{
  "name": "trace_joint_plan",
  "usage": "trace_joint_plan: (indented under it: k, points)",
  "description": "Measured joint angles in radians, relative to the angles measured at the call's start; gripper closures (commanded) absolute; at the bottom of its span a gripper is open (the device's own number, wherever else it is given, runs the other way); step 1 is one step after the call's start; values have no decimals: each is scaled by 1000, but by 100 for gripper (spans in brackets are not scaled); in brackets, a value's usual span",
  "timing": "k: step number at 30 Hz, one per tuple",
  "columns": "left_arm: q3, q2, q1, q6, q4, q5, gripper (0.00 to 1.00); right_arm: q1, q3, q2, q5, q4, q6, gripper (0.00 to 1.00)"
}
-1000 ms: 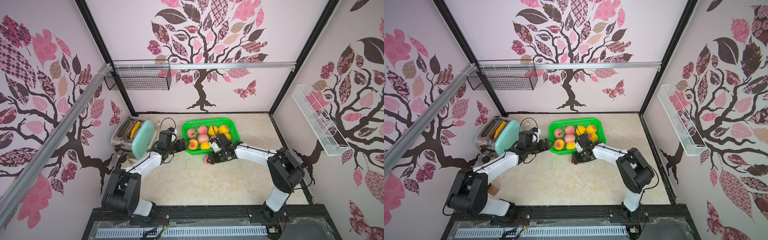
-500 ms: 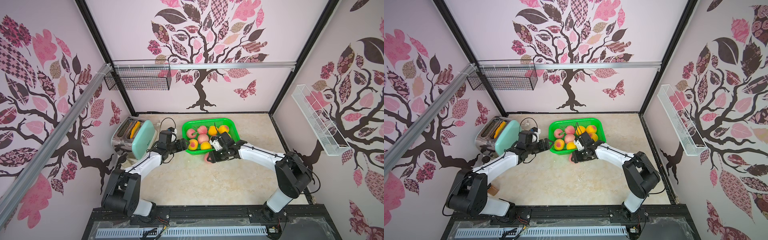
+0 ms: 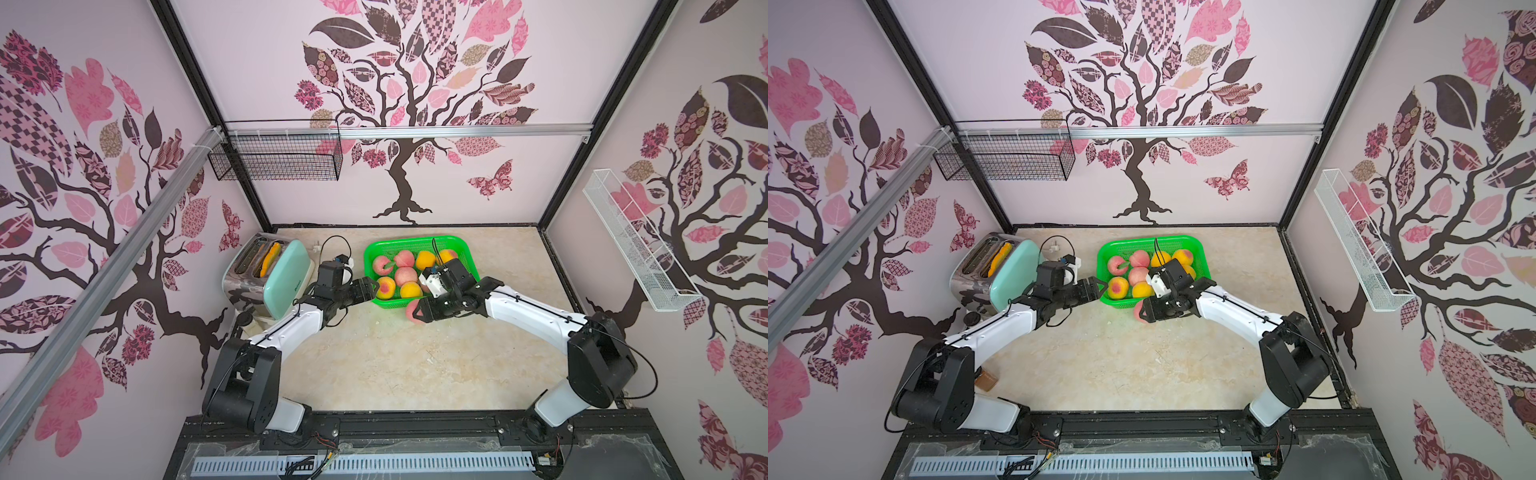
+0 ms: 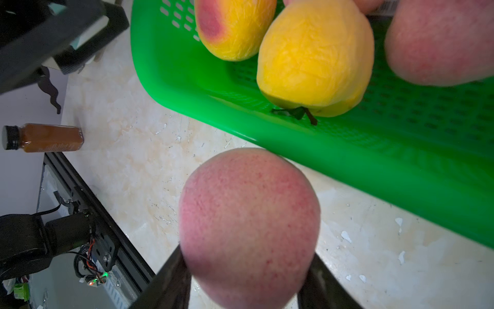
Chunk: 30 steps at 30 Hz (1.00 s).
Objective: Put the peaches into the basket
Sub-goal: Place the peach in the basket.
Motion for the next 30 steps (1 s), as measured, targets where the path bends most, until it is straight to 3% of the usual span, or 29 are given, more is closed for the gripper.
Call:
trace_joint_plan:
  k: [12,30]
  points:
    - [0,-19,0,0,0,-3,21,-5,97,-82,51,-29,-36,49]
    - [-13,-50,0,1,-8,-11,21,-112,176,-94,126,-106,-116,48]
